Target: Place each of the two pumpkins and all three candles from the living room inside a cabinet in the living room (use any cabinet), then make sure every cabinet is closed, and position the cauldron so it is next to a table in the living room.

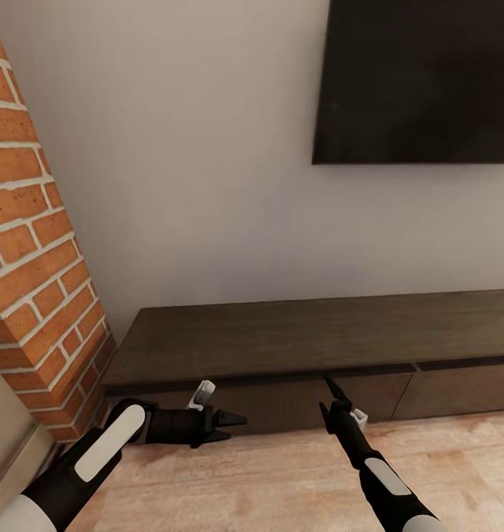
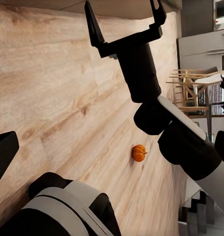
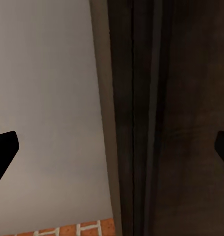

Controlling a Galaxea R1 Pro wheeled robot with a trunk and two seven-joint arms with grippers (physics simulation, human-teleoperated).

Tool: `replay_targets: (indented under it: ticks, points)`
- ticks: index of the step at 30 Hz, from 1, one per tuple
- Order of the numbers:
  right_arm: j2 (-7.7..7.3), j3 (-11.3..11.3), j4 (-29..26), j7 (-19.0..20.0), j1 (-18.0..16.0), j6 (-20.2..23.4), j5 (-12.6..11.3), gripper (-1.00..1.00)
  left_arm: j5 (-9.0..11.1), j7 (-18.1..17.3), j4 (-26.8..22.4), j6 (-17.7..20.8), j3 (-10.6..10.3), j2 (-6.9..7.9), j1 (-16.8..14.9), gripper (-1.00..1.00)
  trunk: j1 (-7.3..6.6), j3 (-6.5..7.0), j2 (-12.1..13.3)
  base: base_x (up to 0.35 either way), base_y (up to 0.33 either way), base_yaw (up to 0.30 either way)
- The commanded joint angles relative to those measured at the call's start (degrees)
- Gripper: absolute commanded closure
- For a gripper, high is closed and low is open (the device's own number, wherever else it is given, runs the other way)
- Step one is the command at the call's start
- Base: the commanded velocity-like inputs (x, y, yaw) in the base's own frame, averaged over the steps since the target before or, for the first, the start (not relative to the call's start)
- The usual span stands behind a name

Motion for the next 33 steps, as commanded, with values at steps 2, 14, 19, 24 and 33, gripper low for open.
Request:
replay_targets:
  ticks: [2,14,19,24,33]
  points:
    - [0.00,-0.2,0.0,0.2,0.0,0.5,-0.5,-1.00,-0.5,-0.5,0.0,0.0,-0.1,0.02,-0.1,-1.00,-0.01,-0.05,0.0,0.000,0.000,0.000]
    - [0.06,-0.1,0.0,-0.2,0.0,-4.5,-0.5,-1.00,-0.6,-0.5,0.0,0.0,-0.1,-0.11,-0.1,-1.00,-0.01,-0.05,0.0,0.000,0.000,0.000]
    - [0.09,-0.1,0.0,-0.6,0.0,-5.3,-0.5,-1.00,-0.6,-0.4,0.0,0.0,-0.1,-0.11,-0.1,-1.00,-0.01,-0.05,0.0,0.000,0.000,0.000]
    - [0.24,-0.3,0.1,-1.4,0.0,-5.5,-0.5,-1.00,-0.7,-0.4,0.0,0.0,-0.1,-0.19,-0.1,-1.00,-0.01,-0.05,0.0,0.000,0.000,0.000]
    - [0.22,-0.3,-0.5,-9.4,0.0,-5.5,-0.6,-1.00,-0.7,-0.3,0.0,0.0,-0.1,-0.20,-0.1,-1.00,-0.01,-0.05,0.0,0.000,0.000,0.000]
